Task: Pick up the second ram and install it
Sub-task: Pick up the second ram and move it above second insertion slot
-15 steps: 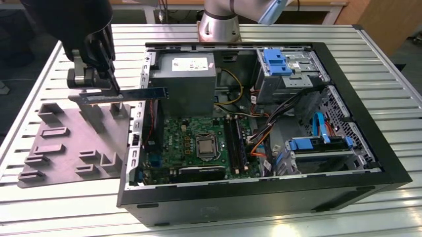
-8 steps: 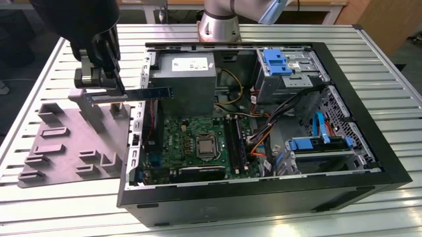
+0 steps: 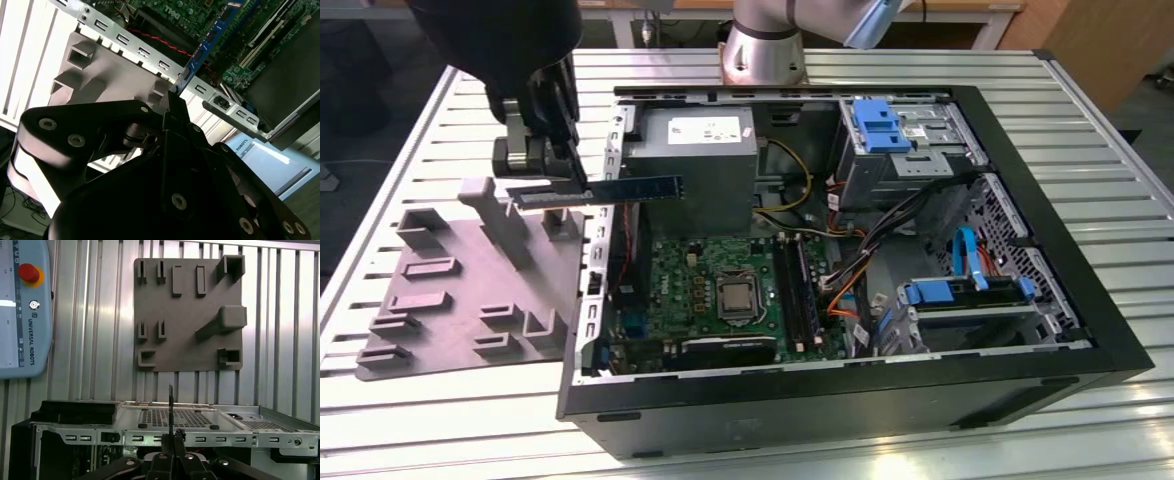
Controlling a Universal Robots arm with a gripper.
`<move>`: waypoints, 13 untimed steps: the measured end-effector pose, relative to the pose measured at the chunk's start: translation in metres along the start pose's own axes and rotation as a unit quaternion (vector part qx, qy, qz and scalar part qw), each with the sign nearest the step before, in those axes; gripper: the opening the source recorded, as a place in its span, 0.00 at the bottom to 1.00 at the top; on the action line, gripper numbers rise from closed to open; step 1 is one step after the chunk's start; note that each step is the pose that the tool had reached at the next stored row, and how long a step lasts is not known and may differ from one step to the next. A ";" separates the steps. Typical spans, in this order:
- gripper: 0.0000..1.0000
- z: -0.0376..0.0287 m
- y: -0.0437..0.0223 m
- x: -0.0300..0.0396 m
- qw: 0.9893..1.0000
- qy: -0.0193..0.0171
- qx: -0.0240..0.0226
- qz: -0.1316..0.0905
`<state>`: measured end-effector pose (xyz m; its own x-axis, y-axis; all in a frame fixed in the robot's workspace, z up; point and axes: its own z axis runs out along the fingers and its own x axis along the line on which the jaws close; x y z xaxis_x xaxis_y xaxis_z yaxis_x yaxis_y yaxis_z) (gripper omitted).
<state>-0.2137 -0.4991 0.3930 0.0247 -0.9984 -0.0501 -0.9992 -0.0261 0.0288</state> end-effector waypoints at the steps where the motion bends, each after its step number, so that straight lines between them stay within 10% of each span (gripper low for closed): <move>1: 0.12 -0.0001 -0.0012 0.0000 1.000 0.000 0.000 0.000; 13: 0.12 -0.0005 -0.0146 0.0004 1.000 0.000 0.000 0.000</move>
<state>-0.1991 -0.4991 0.3930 0.0246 -0.9984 -0.0501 -0.9992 -0.0261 0.0288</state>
